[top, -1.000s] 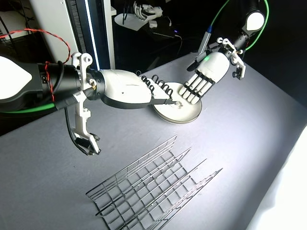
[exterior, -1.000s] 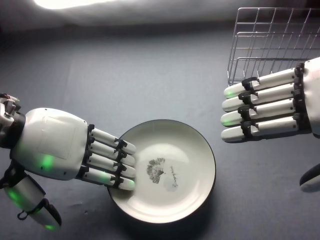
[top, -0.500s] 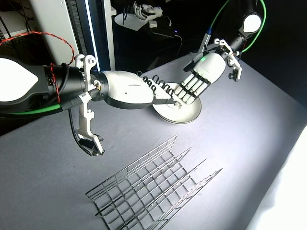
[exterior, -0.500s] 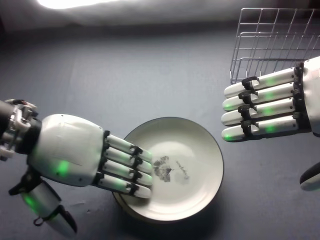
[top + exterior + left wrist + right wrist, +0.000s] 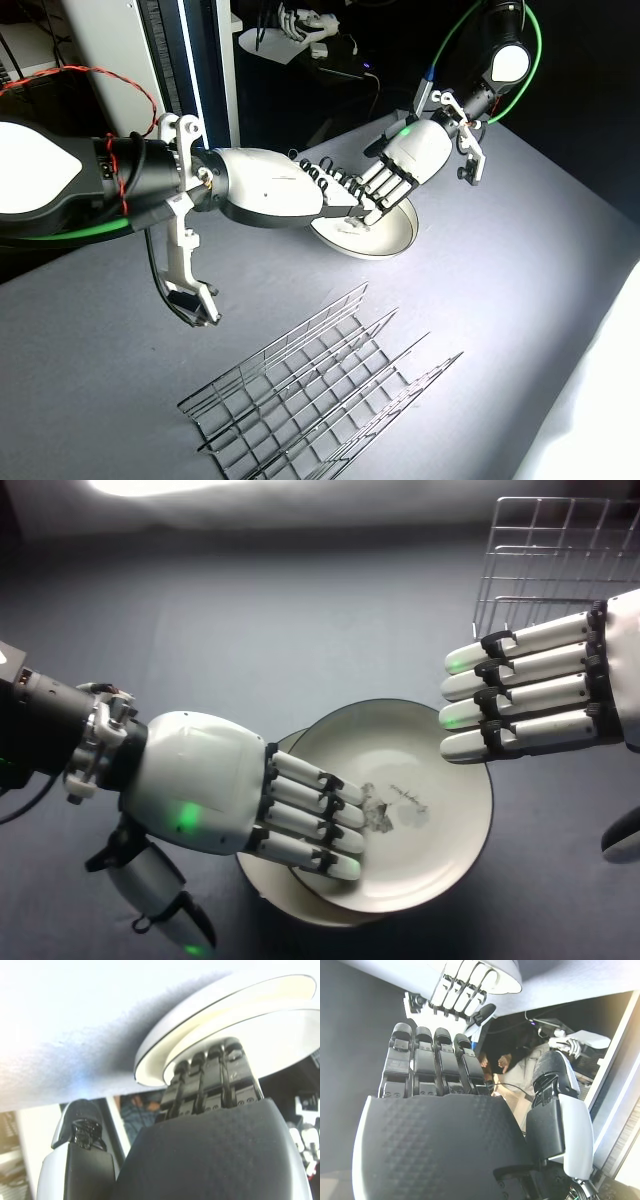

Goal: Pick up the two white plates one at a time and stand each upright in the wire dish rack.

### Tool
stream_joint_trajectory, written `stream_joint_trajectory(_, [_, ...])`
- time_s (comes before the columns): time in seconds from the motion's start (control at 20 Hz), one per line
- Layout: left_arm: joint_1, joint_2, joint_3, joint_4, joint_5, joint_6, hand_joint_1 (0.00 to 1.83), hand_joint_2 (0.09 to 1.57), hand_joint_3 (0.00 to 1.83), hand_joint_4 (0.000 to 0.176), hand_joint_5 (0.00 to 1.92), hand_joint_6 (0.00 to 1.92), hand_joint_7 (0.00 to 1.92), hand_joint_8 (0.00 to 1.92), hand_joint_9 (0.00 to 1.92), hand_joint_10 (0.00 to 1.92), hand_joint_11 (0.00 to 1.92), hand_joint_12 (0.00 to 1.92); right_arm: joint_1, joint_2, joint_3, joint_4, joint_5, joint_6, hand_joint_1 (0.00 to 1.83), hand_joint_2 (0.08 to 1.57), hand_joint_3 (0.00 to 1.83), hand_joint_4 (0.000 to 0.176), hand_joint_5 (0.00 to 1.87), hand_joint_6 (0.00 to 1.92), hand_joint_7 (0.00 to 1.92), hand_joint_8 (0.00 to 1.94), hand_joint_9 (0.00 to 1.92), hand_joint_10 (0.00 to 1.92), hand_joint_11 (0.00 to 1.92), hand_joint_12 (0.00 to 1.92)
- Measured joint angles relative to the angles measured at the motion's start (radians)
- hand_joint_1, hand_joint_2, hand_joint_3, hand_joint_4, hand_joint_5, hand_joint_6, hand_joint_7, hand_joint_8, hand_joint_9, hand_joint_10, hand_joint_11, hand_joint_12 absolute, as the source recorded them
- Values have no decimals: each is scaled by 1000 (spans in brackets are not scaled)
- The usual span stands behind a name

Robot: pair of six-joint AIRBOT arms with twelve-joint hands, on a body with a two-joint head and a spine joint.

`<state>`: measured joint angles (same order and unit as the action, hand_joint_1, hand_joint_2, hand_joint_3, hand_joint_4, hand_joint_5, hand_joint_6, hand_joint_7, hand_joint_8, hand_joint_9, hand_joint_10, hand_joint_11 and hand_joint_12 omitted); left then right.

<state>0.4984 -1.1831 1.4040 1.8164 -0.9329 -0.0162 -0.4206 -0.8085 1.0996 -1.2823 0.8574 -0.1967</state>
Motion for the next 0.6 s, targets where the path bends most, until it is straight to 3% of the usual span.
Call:
stream_joint_trajectory(0.2, [-16,-48,-6,-46,46,-5,0,1129,0,0,0,0,0,0,0,0,0,0,0,-6,11,-41,0,0,800,1091,0,0,0,0,0,0,0,0,0,0])
stream_joint_trajectory(0.25, [-20,-53,-11,-46,51,-6,0,1142,2,0,0,0,0,0,0,0,0,0,0,-8,11,-36,0,0,1003,1080,0,0,0,0,0,0,0,0,0,0])
stream_joint_trajectory(0.6, [-22,-54,-29,-49,69,-6,0,1136,0,0,0,0,0,0,0,0,0,0,0,-7,17,-39,2,2,1301,1016,0,0,0,0,0,0,0,0,23,28])
